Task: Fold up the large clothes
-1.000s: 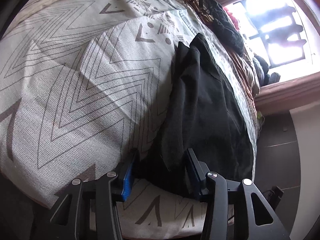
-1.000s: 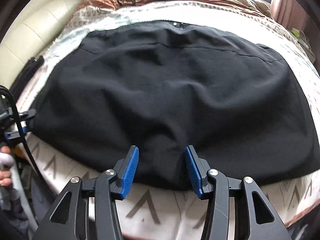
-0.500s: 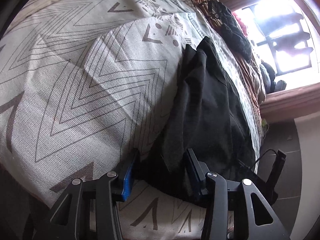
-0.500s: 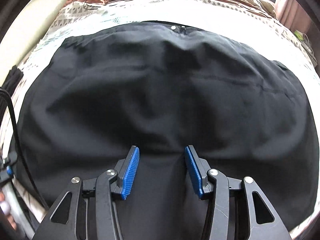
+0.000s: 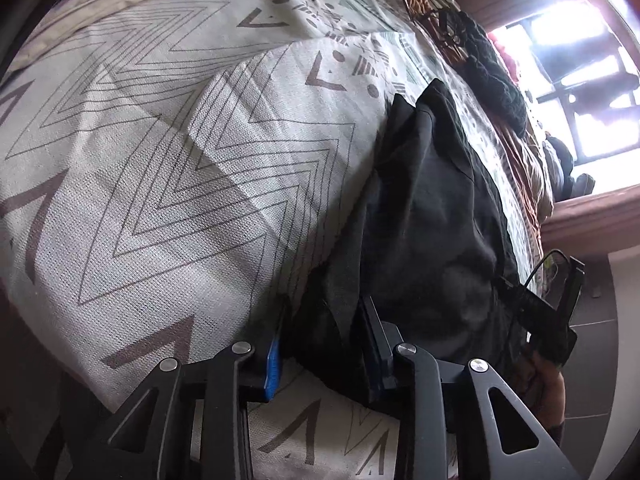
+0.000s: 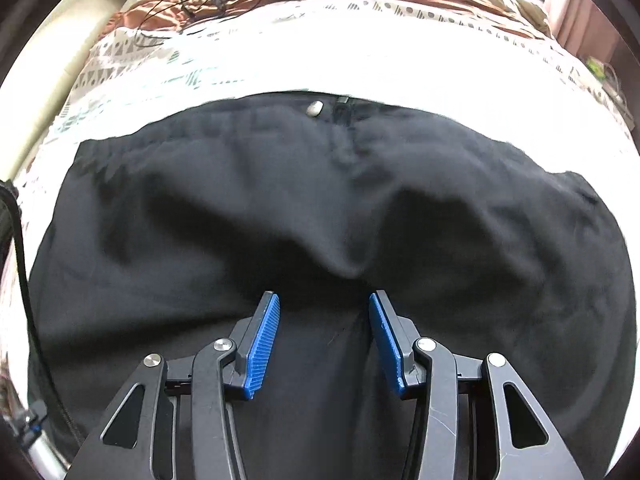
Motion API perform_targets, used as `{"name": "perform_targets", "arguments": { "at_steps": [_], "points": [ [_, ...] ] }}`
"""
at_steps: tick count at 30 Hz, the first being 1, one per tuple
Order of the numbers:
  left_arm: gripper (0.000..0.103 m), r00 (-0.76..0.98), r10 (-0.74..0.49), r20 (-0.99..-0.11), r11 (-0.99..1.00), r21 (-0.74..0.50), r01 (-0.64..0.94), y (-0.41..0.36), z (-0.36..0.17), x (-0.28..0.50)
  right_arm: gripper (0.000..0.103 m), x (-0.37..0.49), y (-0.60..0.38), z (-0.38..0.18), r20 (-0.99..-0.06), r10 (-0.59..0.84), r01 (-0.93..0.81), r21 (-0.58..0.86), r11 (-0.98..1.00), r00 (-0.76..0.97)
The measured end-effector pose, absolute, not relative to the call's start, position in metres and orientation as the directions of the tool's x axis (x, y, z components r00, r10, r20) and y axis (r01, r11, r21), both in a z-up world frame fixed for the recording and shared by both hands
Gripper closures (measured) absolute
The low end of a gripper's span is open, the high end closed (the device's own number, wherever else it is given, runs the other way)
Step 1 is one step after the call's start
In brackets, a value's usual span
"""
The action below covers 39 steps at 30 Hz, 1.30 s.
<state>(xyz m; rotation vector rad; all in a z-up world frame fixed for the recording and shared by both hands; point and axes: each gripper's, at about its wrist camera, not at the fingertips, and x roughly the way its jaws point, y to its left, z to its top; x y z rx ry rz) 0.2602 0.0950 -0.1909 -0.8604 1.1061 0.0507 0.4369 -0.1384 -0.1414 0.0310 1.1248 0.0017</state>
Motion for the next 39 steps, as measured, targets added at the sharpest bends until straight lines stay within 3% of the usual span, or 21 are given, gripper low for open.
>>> {"name": "perform_targets", "arguments": {
  "at_steps": [14,16,19,25,39],
  "points": [
    [0.067,0.462,-0.404,-0.790,0.656,-0.602,-0.455,0.098,-0.191,0.264,0.057,0.517,-0.147,-0.143,-0.894,0.048,-0.007,0.050,0.999,0.446],
    [0.066,0.461,-0.405,-0.790,0.654,-0.603,-0.458,0.098,-0.191,0.265,0.067,0.526,-0.153,-0.138,-0.899,0.078,0.015,0.093,0.996,0.432],
    [0.061,0.472,-0.418,-0.776,0.642,-0.620,-0.451,0.096,-0.191,0.267,0.070,0.506,-0.171,-0.120,-0.879,0.123,0.044,0.161,0.986,0.460],
    [0.061,0.496,-0.469,-0.730,0.598,-0.676,-0.430,0.100,-0.198,0.277,0.070,0.454,-0.182,-0.095,-0.842,0.201,0.042,0.256,0.966,0.500],
    [0.063,0.531,-0.525,-0.665,0.571,-0.738,-0.360,0.095,-0.197,0.259,0.070,0.339,-0.167,-0.099,-0.821,0.270,-0.030,0.296,0.955,0.503]
  ]
}}
